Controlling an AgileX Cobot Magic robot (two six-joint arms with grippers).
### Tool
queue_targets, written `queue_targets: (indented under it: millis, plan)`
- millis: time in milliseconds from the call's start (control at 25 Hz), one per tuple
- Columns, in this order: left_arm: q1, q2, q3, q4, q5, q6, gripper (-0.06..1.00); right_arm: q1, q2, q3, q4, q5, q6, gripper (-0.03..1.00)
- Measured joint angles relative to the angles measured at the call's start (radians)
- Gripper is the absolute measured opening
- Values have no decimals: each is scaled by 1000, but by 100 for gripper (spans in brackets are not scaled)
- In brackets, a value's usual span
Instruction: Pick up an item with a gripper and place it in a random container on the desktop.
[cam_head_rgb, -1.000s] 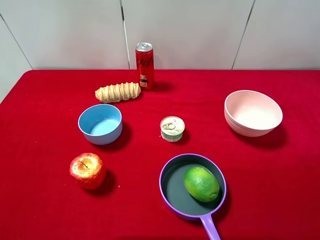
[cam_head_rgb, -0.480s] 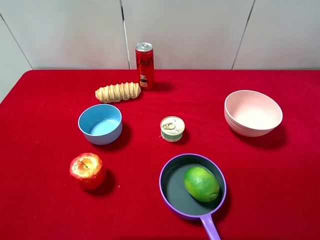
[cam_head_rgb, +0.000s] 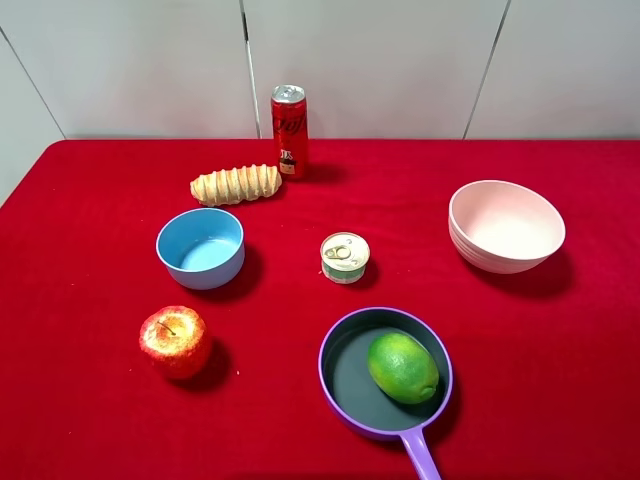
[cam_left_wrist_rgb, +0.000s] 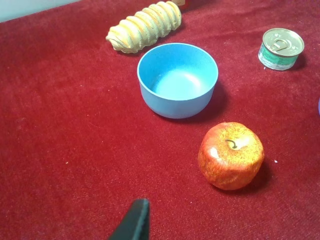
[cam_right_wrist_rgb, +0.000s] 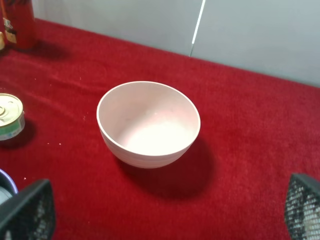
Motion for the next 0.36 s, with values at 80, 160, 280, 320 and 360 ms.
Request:
queue_targets:
  millis: [80,160,280,320,360]
  plan:
    - [0,0,0,0,0,0,99,0,0,0,0,0,0,69]
    - [0,0,0,0,0,0,99,0,0,0,0,0,0,69]
    - [0,0,0,0,0,0,99,0,0,0,0,0,0,69]
    - [0,0,0,0,0,0,99,0,0,0,0,0,0,69]
    - [0,0,0,0,0,0,99,0,0,0,0,0,0,69]
